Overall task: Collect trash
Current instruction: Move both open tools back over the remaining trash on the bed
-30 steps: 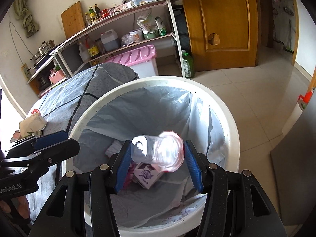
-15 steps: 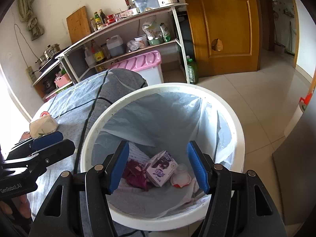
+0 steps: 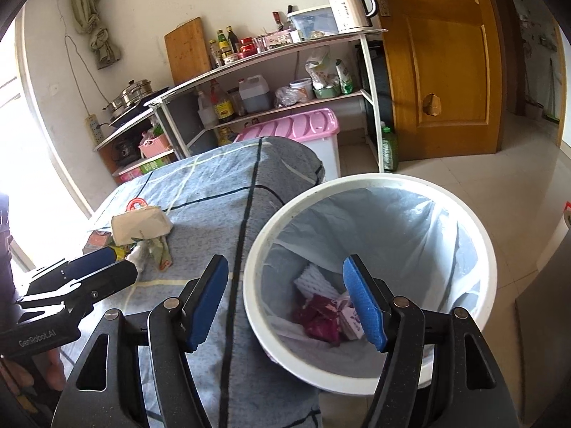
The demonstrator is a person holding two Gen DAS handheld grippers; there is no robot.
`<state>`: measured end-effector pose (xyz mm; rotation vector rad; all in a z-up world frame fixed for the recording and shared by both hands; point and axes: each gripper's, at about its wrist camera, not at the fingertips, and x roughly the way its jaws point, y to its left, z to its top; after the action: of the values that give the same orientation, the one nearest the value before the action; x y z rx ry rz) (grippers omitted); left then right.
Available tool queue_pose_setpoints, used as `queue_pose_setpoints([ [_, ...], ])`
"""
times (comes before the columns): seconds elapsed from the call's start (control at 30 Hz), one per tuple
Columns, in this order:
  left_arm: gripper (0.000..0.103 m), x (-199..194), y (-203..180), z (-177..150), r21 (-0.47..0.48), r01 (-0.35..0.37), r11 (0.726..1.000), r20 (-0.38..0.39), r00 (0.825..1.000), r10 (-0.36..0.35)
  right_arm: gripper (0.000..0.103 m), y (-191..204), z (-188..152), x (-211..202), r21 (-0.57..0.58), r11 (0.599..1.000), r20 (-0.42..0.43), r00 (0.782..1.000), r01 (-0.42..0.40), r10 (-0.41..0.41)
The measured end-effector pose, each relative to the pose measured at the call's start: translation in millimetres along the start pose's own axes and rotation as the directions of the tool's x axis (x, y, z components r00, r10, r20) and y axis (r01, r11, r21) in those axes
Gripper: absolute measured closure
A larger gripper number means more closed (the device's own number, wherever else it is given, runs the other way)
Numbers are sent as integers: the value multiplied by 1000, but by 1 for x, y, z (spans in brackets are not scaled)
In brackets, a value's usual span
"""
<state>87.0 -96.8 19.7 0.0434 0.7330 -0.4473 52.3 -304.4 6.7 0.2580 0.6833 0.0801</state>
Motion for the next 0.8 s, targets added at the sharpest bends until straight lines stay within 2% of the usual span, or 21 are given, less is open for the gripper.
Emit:
queue_pose_setpoints([
  [0.1, 37, -11, 25, -6, -46, -17, 999, 10, 1000, 18, 35, 19, 1, 3, -27, 999, 0, 999, -39, 39],
  [0.2, 37, -24, 50, -13, -79, -75, 994, 23, 997, 77, 35, 39, 3, 8, -51, 996, 0, 997, -71, 71],
  [0.3, 36, -35, 77, -19, -124, -102, 987, 31, 994, 107, 35, 60, 4, 15, -82, 993, -11, 996, -90, 89],
  [0.43, 35, -46, 113, -28, -182, -176, 967, 26, 983, 184, 35, 84, 8, 26, -104, 986, -29, 991, -132, 130],
  [0.67, 34, -58, 167, -37, -264, -223, 938, 26, 971, 238, 34, 135, 12, 53, -166, 970, -68, 983, -180, 171],
  [0.8, 34, -57, 184, -40, -274, -231, 934, 17, 969, 245, 34, 155, 13, 72, -176, 963, -102, 976, -206, 191],
])
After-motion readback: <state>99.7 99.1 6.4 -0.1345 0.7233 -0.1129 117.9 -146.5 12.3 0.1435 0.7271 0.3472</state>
